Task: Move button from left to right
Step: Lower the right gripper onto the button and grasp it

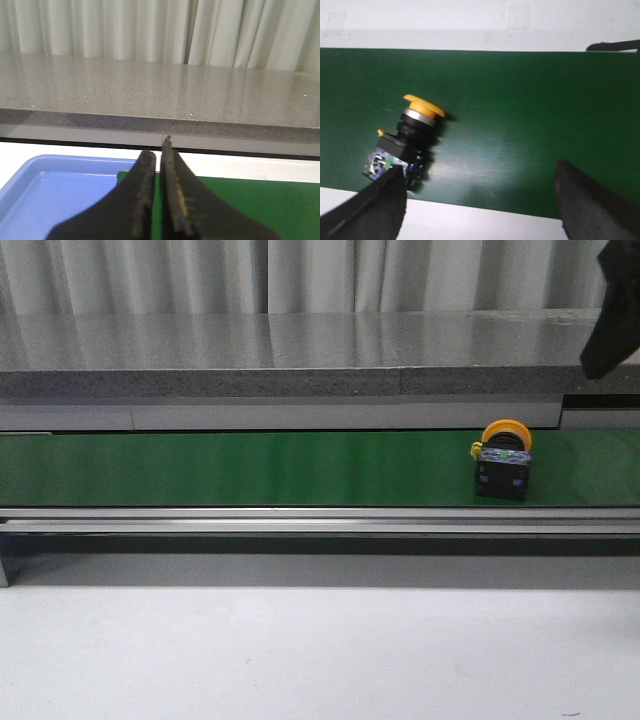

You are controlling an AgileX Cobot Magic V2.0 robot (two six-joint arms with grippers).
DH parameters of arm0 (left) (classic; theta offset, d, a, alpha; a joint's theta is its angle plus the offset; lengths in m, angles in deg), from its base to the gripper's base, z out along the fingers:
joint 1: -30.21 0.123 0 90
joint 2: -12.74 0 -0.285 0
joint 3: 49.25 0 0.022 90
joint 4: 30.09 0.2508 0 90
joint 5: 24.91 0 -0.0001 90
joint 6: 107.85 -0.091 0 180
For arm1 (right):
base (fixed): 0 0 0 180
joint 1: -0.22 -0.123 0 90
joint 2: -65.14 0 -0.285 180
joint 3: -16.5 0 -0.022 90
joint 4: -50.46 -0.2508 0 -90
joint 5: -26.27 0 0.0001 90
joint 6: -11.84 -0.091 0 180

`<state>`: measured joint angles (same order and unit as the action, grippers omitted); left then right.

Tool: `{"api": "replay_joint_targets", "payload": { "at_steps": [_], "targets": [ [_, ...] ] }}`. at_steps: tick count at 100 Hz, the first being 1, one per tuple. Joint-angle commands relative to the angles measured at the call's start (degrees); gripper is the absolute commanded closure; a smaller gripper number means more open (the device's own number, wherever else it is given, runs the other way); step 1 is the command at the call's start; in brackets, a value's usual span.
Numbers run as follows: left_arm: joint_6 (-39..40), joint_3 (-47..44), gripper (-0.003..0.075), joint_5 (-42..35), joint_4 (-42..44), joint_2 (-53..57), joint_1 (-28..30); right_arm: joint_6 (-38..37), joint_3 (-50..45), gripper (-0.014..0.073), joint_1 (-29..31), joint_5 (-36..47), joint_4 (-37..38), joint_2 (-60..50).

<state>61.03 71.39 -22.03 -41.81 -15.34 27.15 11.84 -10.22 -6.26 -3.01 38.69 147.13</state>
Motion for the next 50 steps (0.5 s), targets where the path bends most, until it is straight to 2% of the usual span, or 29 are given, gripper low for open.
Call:
{"api": "replay_joint_targets", "payload": {
  "at_steps": [1,50],
  "targets": [
    [0.63,1.56,0.0715,-4.53,-0.51,-0.36,0.05,0.0,3.2,0.0022,-1.39,3.05,-0.59,1.7],
    [0.63,1.56,0.0715,-4.53,-0.51,-0.36,0.05,0.0,5.12,0.0022,-4.2,3.99,0.97,10.1]
  ]
}}
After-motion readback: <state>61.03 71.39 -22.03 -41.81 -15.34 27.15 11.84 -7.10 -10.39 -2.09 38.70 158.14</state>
